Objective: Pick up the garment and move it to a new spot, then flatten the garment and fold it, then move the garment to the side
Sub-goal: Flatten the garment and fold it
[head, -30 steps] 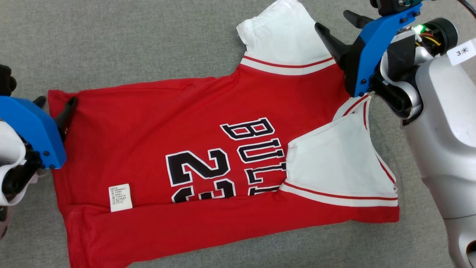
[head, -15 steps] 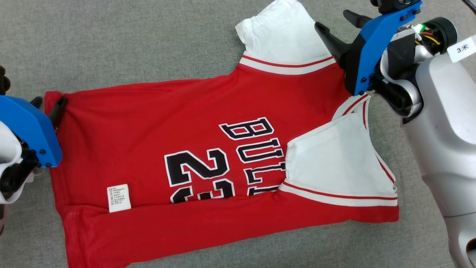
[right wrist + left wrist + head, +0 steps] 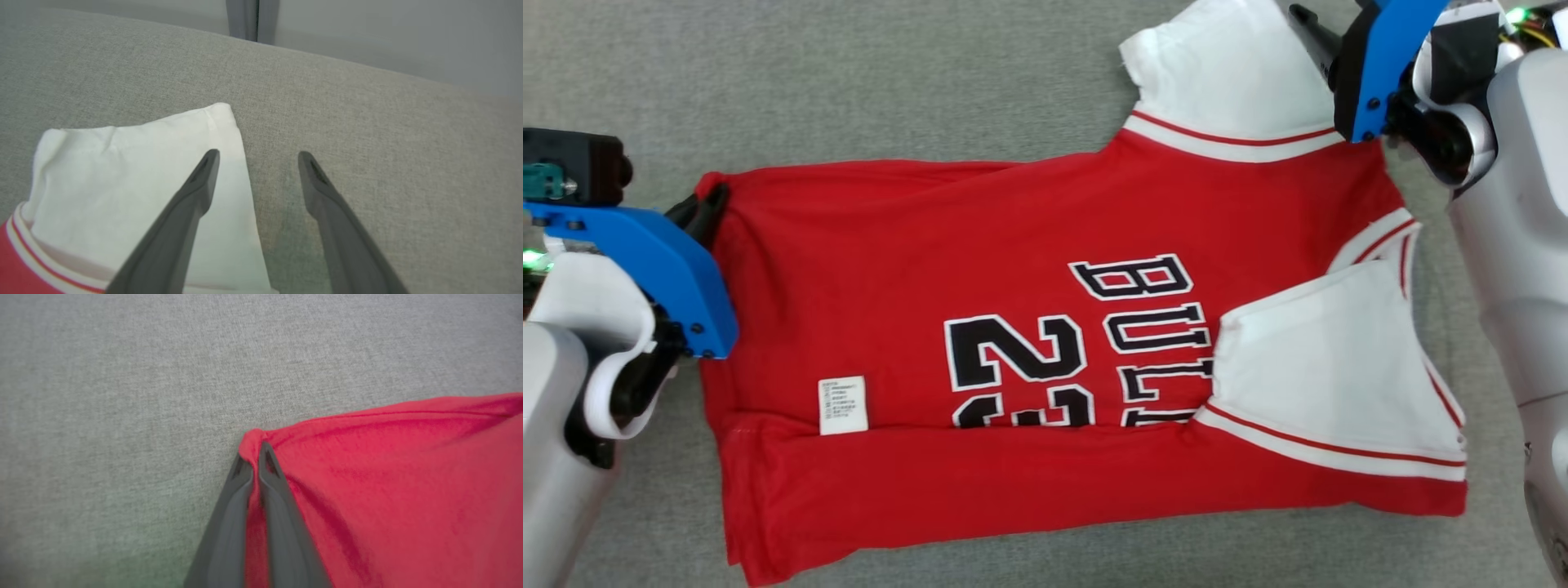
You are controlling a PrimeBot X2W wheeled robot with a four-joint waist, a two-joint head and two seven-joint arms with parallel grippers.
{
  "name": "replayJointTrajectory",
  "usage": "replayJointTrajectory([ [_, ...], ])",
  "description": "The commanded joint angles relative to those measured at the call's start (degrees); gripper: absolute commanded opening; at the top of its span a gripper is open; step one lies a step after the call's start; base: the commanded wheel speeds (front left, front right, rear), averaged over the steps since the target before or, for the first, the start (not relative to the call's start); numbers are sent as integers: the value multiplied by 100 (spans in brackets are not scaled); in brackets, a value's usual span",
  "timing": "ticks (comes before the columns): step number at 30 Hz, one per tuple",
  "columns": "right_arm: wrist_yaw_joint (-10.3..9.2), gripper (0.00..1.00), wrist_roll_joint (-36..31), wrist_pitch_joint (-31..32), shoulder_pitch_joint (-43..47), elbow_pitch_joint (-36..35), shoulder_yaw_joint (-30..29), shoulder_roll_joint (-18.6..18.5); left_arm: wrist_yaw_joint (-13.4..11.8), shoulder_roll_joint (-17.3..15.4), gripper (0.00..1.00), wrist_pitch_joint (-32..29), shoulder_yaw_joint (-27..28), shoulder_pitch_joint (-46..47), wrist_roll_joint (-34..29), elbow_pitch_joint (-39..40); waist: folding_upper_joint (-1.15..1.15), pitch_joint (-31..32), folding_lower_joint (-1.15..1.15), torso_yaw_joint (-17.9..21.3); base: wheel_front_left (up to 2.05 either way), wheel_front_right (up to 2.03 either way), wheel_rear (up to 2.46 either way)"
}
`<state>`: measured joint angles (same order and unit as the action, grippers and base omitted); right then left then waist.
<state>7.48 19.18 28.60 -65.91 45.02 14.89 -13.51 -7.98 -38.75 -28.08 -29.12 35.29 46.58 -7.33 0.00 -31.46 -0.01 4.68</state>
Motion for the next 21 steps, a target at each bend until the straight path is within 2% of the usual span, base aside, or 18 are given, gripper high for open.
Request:
replayJointTrajectory([
  [1,4,100,-120,-67,-185,196,-30,43,46,103,0,13,-118,2,-34,-51,0,-116,1,-191,0,0,0],
  [12,5,100,-540,-190,-381,1272,109,157,173,493,0,363,-249,256,-125,-235,0,-252,1,-599,0,0,0],
  [13,6,74,-535,-213,-374,1337,145,161,176,518,0,431,-229,270,-126,-283,0,-247,1,-611,0,0,0],
  [14,6,11,-529,-254,-375,1372,185,167,182,536,0,477,-224,280,-133,-328,0,-240,1,-616,0,0,0],
  [15,6,0,-493,-306,-396,1400,195,158,167,549,0,550,-209,285,-156,-371,0,-234,1,-612,0,0,0],
  [18,3,0,-447,-524,-462,1406,144,105,143,574,0,740,-155,256,-186,-450,0,-202,1,-582,0,0,0],
  [21,1,0,-413,-911,-555,1406,30,10,99,677,0,1186,-31,219,-243,-551,0,-113,1,-543,0,0,0],
])
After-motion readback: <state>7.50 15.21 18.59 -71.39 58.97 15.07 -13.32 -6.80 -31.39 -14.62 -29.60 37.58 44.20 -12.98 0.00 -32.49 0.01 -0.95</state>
